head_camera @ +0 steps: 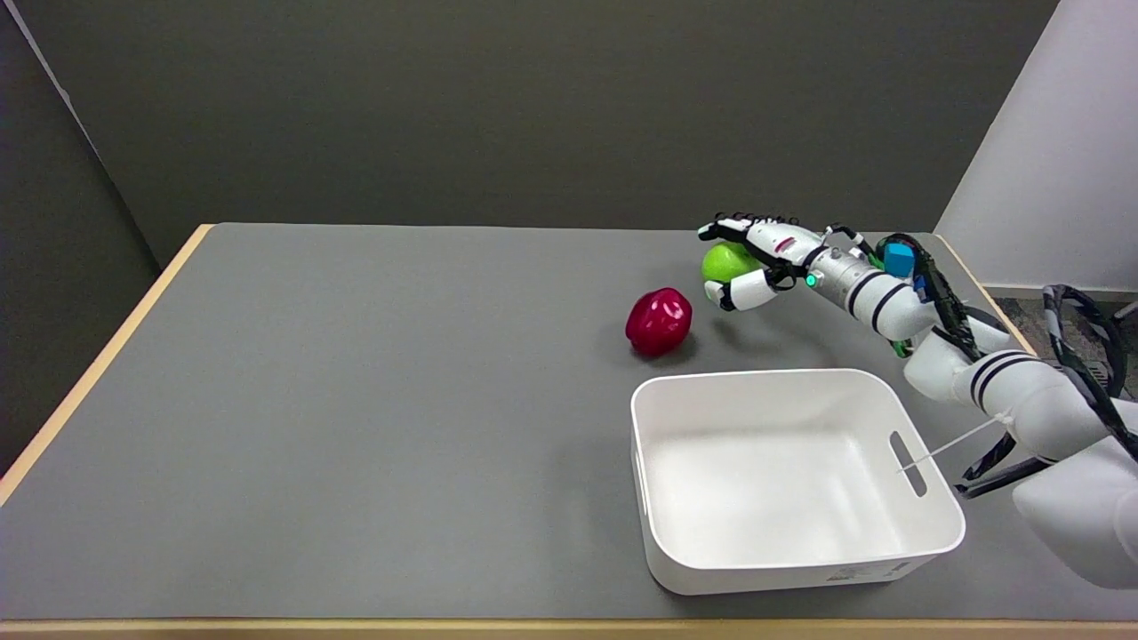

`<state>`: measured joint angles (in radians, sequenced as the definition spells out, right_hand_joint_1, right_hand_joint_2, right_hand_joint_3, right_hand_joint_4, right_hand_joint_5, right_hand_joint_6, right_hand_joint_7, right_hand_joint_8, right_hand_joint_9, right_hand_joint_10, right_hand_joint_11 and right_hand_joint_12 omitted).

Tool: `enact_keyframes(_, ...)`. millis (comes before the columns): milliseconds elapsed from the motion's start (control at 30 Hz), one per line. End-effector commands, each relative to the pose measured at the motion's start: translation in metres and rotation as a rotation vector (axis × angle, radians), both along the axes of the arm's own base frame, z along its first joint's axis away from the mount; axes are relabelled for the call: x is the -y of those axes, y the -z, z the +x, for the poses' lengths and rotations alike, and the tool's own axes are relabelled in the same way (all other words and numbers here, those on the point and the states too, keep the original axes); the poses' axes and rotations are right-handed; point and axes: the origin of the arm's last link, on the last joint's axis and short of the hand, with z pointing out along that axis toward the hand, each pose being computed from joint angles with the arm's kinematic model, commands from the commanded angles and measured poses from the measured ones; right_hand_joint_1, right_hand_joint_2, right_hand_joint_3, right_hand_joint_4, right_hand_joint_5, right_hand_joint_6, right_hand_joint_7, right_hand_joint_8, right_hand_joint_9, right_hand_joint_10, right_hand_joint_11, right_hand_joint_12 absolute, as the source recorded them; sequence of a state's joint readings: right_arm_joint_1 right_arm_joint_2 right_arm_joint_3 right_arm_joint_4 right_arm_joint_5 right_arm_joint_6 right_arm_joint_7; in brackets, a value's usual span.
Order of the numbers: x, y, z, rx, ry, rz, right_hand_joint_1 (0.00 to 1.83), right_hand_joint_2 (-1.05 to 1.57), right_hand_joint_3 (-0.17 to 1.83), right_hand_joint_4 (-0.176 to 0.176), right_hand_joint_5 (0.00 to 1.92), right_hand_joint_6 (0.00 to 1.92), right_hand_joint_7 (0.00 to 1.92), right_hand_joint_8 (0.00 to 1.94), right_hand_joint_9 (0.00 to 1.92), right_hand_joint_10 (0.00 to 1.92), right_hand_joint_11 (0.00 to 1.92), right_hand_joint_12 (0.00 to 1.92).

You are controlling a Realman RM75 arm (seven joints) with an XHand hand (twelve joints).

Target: Pick up the green apple.

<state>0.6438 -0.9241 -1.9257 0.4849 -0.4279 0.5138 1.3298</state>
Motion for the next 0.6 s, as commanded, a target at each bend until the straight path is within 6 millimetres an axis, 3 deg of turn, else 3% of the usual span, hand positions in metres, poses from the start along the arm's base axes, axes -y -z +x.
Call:
enact_keyframes(33,-0.0039,-0.0029,-0.0181,0.016,0.051,-0.044,0.56,0.61,1.01,0.103,0.15,0.45,0.17,0.29,0.13,0.6,0.06,1.1)
enact_keyframes(267,-0.0032,0.0004,-0.0184,0.019,0.049,-0.036,0.68,0.63,1.02,0.102,0.17,0.46,0.19,0.3,0.16,0.62,0.08,1.13)
enact_keyframes(433,-0.0022,0.0032,-0.0173,0.011,0.043,-0.026,0.86,0.73,0.96,0.097,0.25,0.53,0.32,0.35,0.29,0.73,0.16,1.28)
enact_keyframes(567,-0.0019,0.0058,-0.0151,-0.032,0.028,-0.004,0.91,0.87,0.89,0.102,0.29,0.94,0.53,0.62,0.48,0.99,0.36,1.46)
enact_keyframes(600,-0.0026,0.0058,-0.0149,-0.035,0.025,-0.003,0.89,0.95,0.78,0.103,0.33,1.1,0.56,0.71,0.53,1.07,0.4,1.52)
